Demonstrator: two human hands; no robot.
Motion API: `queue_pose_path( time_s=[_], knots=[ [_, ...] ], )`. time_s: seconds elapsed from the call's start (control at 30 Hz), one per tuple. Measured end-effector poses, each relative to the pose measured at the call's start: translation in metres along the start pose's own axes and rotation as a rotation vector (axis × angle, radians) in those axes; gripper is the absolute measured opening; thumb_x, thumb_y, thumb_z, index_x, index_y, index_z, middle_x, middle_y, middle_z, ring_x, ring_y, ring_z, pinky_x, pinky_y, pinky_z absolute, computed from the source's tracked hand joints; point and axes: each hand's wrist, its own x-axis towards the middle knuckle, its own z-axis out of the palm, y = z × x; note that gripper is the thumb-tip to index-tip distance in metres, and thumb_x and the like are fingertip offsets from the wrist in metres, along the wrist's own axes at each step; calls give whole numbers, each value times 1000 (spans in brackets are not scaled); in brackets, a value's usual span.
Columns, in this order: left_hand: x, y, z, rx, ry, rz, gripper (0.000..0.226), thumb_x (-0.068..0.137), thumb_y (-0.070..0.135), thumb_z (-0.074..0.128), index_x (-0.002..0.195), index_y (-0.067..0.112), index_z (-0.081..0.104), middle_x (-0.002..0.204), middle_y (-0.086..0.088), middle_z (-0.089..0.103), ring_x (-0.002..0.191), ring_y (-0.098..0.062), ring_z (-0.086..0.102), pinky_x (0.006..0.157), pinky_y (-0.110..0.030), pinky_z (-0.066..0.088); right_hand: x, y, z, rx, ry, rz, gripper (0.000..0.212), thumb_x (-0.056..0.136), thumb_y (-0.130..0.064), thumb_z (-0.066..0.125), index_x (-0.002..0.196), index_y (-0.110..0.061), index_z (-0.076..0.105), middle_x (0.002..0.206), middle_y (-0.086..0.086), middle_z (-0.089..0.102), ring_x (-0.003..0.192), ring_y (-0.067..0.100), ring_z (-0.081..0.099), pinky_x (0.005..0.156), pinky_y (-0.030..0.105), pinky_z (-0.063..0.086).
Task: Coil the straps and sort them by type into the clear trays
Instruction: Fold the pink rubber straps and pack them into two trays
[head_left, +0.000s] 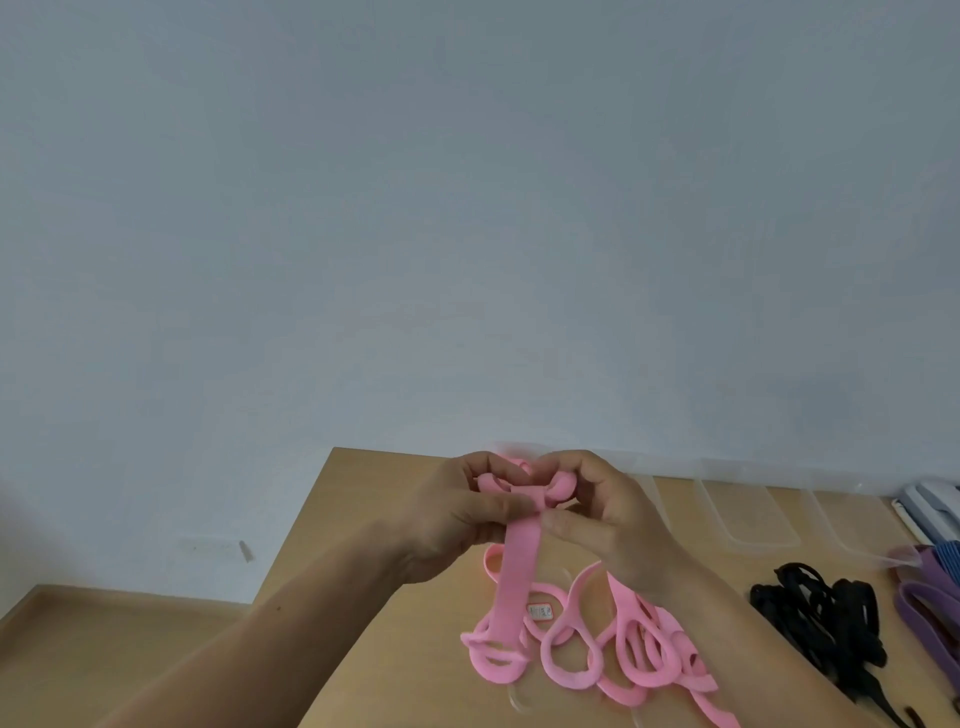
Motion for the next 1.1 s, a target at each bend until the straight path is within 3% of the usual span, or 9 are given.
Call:
queue_pose_path(
  time_s=[0.1,0.27,0.43,0.57,0.63,0.77,0.87,0.97,1.1],
  knots=[
    [0,-3,1,115,40,73,25,81,-7,75,101,1,63,99,-20,68,87,-33,69,77,-36,58,2,0,0,76,1,92,36,81,-18,73,115,-12,64,83,6,68,73,23,65,65,29,53],
    [0,-9,2,204,94,137,36,80,-3,77,111,3,61,105,-18,68,92,-28,70,80,-34,58,2,6,-2,-19,38,125,13,90,-11,69,102,-15,67,74,8,72,61,24,65,54,28,51],
    [0,-6,6,76,57,35,43,79,7,79,115,-7,59,108,-27,69,98,-40,70,89,-53,56,-1,5,1,-149,137,-17,20,86,-10,73,96,-25,66,78,-10,70,66,12,68,60,20,51],
    [-2,-2,3,112,-36,-58,27,88,4,69,113,-6,65,112,-34,64,98,-40,62,99,-65,45,-5,5,6,-422,158,-171,29,84,-8,75,94,-32,63,83,-28,65,75,-1,63,67,12,48],
    [-2,-1,3,139,-35,-85,24,90,1,65,112,-7,65,109,-33,64,97,-39,62,100,-65,44,-6,7,9,-500,173,-236,24,83,-7,75,97,-25,66,82,-27,64,76,-2,61,67,10,45],
    [1,-2,4,127,-32,-101,25,92,7,63,111,-8,65,104,-28,66,95,-39,64,99,-63,46,-4,10,9,-572,190,-309,20,83,-5,74,100,-15,69,87,-15,66,78,5,61,67,21,51],
    [3,-4,1,87,-12,-94,20,91,14,68,102,-2,71,103,-29,68,97,-39,67,97,-61,49,-4,11,10,-575,192,-298,19,83,-5,74,98,-15,68,86,-11,67,78,9,62,66,26,53],
    [4,-6,0,70,-6,-49,20,82,15,78,97,3,72,102,-30,68,94,-39,67,95,-60,51,-3,12,7,-469,156,-231,26,81,-7,75,94,-27,65,81,-14,67,74,7,64,65,21,52],
    [6,-8,-4,86,24,29,27,82,2,77,106,1,64,103,-26,70,88,-32,71,83,-42,59,1,11,-1,-170,49,-19,21,79,-25,73,98,-28,64,84,-6,68,75,17,63,68,26,53]
  ],
)
